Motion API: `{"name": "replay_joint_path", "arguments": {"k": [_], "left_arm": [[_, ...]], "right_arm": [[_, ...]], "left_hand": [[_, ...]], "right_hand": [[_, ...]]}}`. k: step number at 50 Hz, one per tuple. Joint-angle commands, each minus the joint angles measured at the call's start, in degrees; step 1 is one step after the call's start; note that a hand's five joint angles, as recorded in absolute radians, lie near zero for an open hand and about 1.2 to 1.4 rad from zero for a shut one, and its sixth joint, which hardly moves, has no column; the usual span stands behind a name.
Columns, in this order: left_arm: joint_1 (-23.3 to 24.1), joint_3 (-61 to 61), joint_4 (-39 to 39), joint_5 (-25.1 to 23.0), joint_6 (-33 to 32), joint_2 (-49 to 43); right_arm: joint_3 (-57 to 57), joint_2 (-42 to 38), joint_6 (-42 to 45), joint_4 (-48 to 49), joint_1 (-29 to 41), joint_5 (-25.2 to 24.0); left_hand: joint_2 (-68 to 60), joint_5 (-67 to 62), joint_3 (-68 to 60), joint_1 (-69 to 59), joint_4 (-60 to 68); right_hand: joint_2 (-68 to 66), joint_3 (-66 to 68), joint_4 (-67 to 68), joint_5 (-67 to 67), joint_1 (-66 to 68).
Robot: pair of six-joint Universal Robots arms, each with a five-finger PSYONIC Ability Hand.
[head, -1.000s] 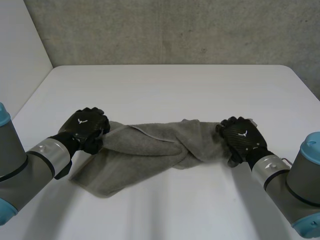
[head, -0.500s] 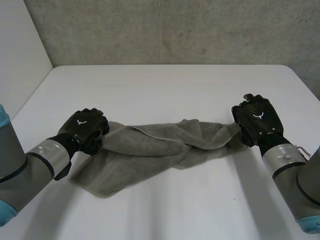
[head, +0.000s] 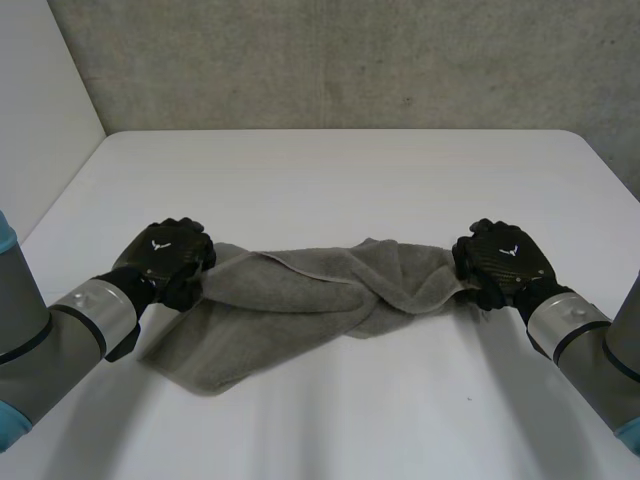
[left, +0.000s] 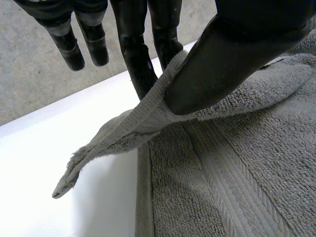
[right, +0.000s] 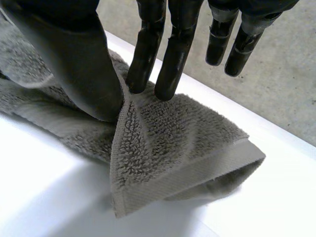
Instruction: Fold the towel.
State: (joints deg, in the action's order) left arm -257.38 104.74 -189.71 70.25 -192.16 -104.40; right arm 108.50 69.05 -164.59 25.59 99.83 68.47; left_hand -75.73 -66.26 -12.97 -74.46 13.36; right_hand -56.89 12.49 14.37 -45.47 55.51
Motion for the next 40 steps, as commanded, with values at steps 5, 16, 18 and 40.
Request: {"name": "replay_joint_path", "arguments": {"k": [5, 16, 18, 40], "left_arm": [[-0.7, 0.0, -0.1, 0.0, -0.1, 0.0], [-0.9, -0.2, 0.4, 0.1, -0.1, -0.1], [-1.1, -0.2, 0.6, 0.0, -0.2, 0.2], [-2.3, -24.0, 11.8, -0.3, -1.1, -12.1]], "right_arm": [[-1.9, -4.0, 0.4, 1.4, 0.2, 1.6], [-3.6, -0.4, 0.0, -3.0, -1.3, 0.4], [-4.2, 4.2, 0.4, -7.4, -1.8, -0.6], [-42.6, -6.2, 15.3, -51.7, -2.6, -4.3]], "left_hand": [[-4.3, -3.7, 3.0, -5.5, -3.4], [-4.3, -3.7, 3.0, -5.5, -3.4], [-4.3, -3.7, 3.0, -5.5, -3.4], [-4.3, -3.7, 3.0, -5.5, -3.4]], "right_hand": [[1.2, -2.5, -4.4, -0.2, 0.2], [-23.1, -2.5, -4.4, -24.5, 24.5], [-23.1, -2.5, -4.4, -24.5, 24.5], [-23.1, -2.5, -4.4, -24.5, 24.5]]}}
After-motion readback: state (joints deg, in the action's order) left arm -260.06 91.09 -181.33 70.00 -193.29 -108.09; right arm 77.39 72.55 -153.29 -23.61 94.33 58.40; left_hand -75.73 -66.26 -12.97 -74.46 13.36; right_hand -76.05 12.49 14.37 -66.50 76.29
